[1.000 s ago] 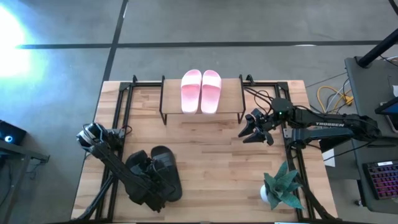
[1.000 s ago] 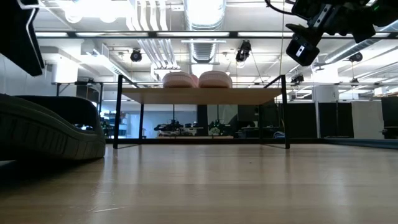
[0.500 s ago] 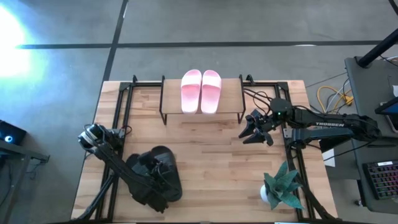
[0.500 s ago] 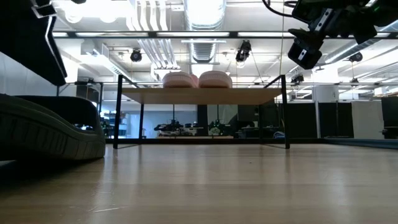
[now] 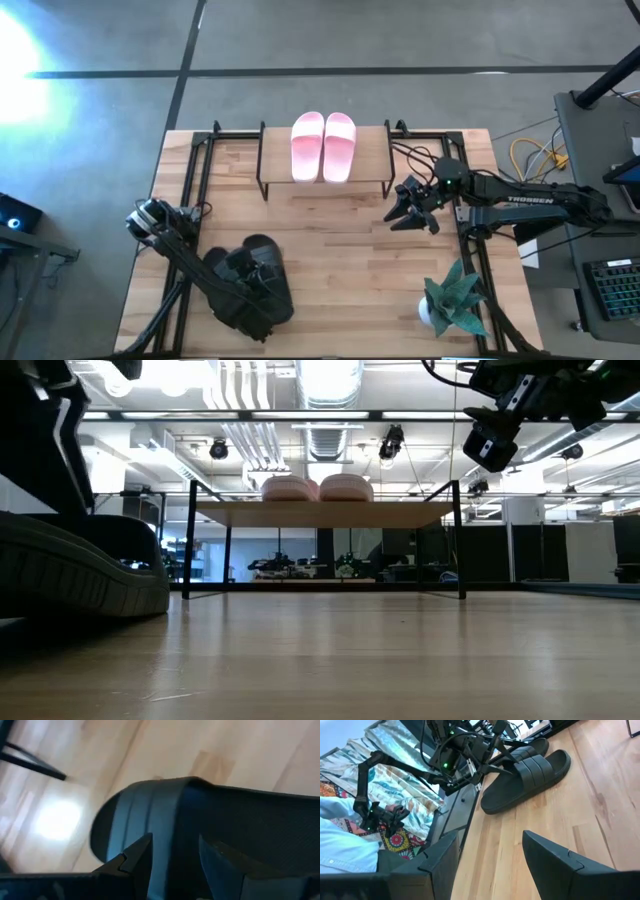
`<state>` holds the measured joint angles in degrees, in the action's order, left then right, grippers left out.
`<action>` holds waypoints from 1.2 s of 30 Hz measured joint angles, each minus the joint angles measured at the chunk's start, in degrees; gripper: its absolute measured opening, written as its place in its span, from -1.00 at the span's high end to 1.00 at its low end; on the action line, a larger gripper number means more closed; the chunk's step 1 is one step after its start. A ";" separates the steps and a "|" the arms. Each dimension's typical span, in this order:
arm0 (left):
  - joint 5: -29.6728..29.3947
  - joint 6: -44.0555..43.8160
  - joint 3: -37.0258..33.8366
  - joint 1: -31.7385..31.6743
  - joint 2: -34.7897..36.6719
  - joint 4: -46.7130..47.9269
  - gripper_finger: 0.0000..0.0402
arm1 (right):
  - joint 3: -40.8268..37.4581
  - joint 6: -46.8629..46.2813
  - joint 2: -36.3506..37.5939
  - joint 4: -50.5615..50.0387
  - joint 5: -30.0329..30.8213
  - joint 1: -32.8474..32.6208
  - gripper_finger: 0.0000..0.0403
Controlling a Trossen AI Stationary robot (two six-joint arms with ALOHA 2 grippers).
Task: Pick and place slides into the shelf
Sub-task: Move the right black slide under the shelf
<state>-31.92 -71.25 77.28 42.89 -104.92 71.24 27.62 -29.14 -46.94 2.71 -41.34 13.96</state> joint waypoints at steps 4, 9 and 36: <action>-0.03 1.65 -0.94 -1.02 0.00 -1.74 0.28 | 0.00 0.06 0.00 -0.01 0.00 0.00 -0.04; 0.12 1.67 -3.50 -2.06 0.02 -1.70 0.28 | 0.00 0.10 0.00 -0.58 0.00 0.02 -0.04; -18.16 46.29 1.02 -18.76 0.07 -22.12 0.99 | 2.62 -0.88 3.73 0.58 -0.12 0.24 -0.04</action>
<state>-50.08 -24.96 78.30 24.13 -104.86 49.12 30.23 -30.02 -43.21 3.29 -41.47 14.20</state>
